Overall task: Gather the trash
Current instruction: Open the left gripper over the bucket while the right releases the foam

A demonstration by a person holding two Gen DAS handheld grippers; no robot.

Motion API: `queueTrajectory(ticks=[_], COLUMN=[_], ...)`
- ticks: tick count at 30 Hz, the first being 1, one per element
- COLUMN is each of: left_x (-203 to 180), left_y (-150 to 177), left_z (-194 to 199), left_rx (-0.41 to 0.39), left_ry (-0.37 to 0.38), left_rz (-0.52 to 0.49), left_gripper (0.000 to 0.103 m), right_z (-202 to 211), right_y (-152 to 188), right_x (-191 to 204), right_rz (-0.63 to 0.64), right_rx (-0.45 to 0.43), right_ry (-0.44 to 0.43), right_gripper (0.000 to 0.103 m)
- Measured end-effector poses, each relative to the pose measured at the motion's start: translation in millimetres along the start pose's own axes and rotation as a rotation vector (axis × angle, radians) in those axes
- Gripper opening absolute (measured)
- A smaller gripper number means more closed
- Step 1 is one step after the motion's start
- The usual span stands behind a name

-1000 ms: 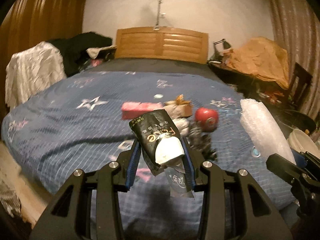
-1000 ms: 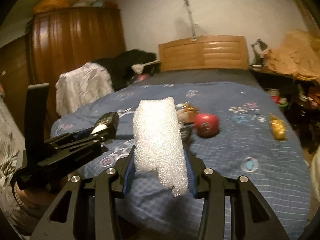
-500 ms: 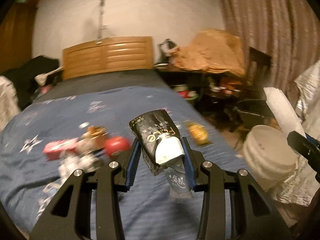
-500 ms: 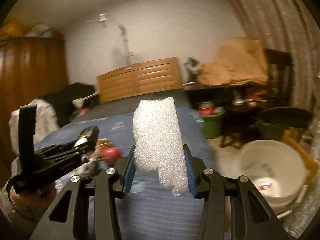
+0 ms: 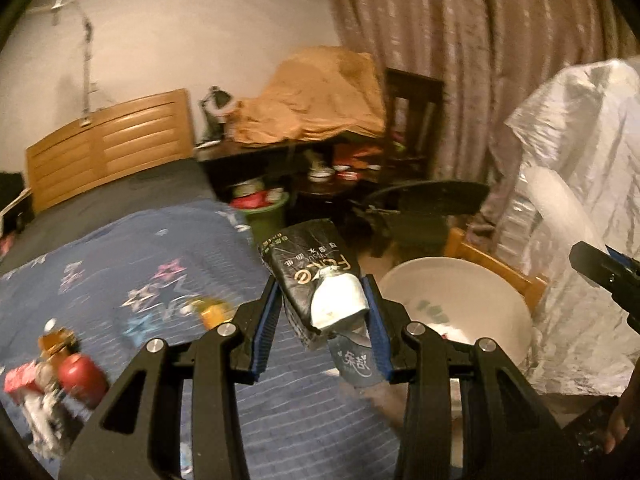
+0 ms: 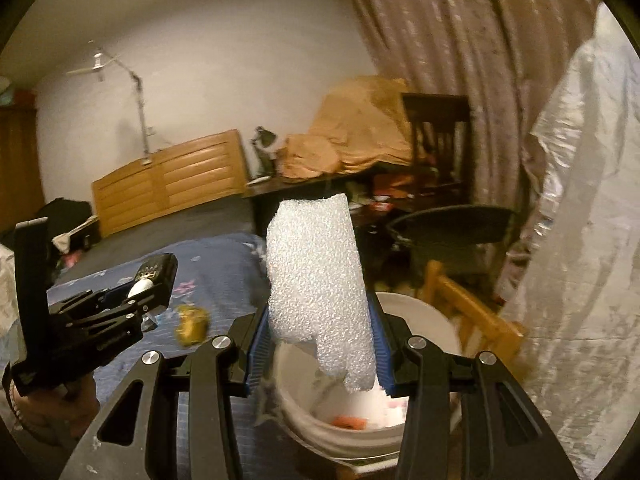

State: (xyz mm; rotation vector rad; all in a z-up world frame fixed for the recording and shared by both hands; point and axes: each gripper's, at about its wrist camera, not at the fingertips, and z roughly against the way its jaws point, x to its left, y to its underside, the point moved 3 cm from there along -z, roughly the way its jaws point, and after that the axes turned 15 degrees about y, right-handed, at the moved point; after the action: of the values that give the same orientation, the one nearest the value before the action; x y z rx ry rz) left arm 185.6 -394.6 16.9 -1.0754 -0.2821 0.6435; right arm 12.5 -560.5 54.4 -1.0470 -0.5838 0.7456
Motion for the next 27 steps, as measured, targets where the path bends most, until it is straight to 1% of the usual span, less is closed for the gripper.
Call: queueTrajectory(ticks=[2, 5, 7, 8, 11, 13, 17, 19, 23, 24, 25, 26, 27], left_x=[-10, -25, -32, -35, -43, -46, -48, -52, -54, -53, -53, -52, -50], left_y=[-4, -9, -11, -11, -11, -9, -1, 3, 10, 10, 11, 12, 12], left_z=[-17, -40, -56, -63, -86, -98, -116, -123, -137, -141, -147, -151, -155], left_rx=[0.011, 0.038, 0.064, 0.083, 0.151, 0.182, 0.236, 0.263, 0.293, 0.302, 0.319, 0.333, 0.341], left_ry=[0.022, 0.066, 0.113, 0.138, 0.22, 0.254, 0.306, 0.328, 0.331, 0.336, 0.347, 0.352, 0.336], left_rz=[-0.019, -0.022, -0.023, -0.024, -0.039, -0.044, -0.03, -0.042, -0.051, -0.043, -0.037, -0.035, -0.033], left_gripper=[0.04, 0.04, 0.04, 0.04, 0.04, 0.04, 0.04, 0.04, 0.04, 0.041, 0.046, 0.048, 0.06], right_z=[-9, -25, -41, -43, -58, -61, -75, -78, -90, -94, -100, -105, -110], right_y=[0, 1, 0, 3, 6, 11, 19, 27, 35, 35, 36, 36, 36], right_x=[-18, -40, -52, -51, -63, -64, -66, -62, -60, -60, -59, -56, -52], right_rz=[-0.009, -0.021, -0.036, -0.042, -0.06, -0.068, -0.08, -0.081, -0.089, -0.091, -0.093, -0.086, -0.074], right_rx=[0.015, 0.049, 0.083, 0.096, 0.134, 0.156, 0.208, 0.233, 0.259, 0.262, 0.264, 0.268, 0.274], right_ry=[0.023, 0.05, 0.066, 0.071, 0.084, 0.088, 0.096, 0.098, 0.095, 0.093, 0.085, 0.071, 0.062], right_gripper=[0.045, 0.045, 0.045, 0.045, 0.045, 0.045, 0.045, 0.045, 0.045, 0.045, 0.045, 0.046, 0.05])
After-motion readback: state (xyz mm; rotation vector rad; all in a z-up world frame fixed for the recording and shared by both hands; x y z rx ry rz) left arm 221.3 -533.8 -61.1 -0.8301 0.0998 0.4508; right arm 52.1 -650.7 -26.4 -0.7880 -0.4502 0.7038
